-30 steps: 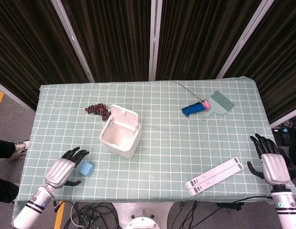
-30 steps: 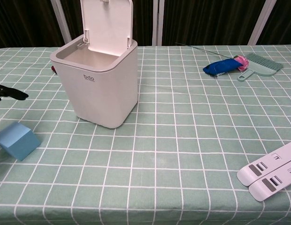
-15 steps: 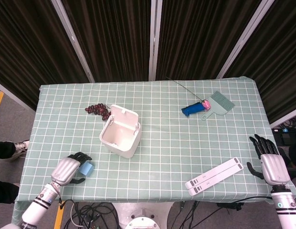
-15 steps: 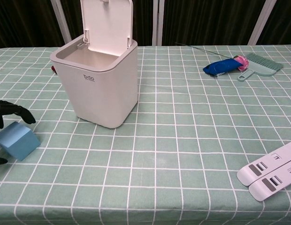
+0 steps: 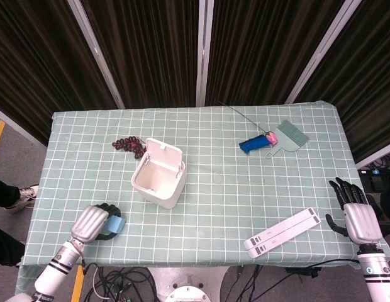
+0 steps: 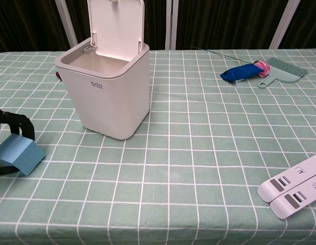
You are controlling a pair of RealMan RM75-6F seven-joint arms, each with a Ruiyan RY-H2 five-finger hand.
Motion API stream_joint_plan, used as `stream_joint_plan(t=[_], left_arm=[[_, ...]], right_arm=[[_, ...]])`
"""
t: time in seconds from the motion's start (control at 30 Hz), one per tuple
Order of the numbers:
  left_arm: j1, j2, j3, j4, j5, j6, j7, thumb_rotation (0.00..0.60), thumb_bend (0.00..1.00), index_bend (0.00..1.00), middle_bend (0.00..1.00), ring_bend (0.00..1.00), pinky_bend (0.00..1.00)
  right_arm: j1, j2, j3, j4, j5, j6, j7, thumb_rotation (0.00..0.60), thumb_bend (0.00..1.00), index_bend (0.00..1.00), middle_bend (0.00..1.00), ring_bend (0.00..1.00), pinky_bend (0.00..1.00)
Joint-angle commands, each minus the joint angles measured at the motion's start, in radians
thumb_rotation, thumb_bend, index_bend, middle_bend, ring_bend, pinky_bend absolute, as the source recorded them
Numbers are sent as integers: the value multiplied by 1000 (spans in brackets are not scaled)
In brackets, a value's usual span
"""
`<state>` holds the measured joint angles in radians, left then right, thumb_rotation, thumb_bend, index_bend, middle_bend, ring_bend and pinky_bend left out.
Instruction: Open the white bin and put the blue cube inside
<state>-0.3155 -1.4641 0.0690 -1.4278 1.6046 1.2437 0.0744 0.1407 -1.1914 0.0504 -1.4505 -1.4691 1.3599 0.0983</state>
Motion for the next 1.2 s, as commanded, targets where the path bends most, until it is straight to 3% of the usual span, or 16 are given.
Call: stream_joint_plan(t=[0.03,0.27,0.5,0.73,0.93,1.07,1.2], left_arm=[[6,17,-11,-23,7,32,5,600,233,544,497,440,639],[36,145,-80,-163,14,182,35,600,236,545,500,443,641],[-17,258,-193,-329,8,208,15,600,236,539,497,443,640],[-140,209,-273,-357,-27,95,2,600,235,529,491,439,633],[-231,130,-309,-300,-79,-3,-23,600,233,508,471,421,616],[-263,83,-319,-247,-118,-33,-52,600,220,414,342,298,502],[-257,92,-300,-239,-102,-21,-70,600,107,76,63,78,280]], right_arm=[[0,0,0,1,1,-1,0,600,276,0,0,0,0],[2,-2,1,1,-1,-1,0,600,277,0,0,0,0],[6,-6,3,7,-4,-2,5,600,277,0,0,0,0],[4,-11,4,23,7,-9,17,600,277,0,0,0,0],[4,-15,2,33,11,-14,23,600,277,0,0,0,0],[4,-20,5,42,14,-14,29,600,277,0,0,0,0],[6,-23,6,49,16,-18,34,600,276,0,0,0,0]])
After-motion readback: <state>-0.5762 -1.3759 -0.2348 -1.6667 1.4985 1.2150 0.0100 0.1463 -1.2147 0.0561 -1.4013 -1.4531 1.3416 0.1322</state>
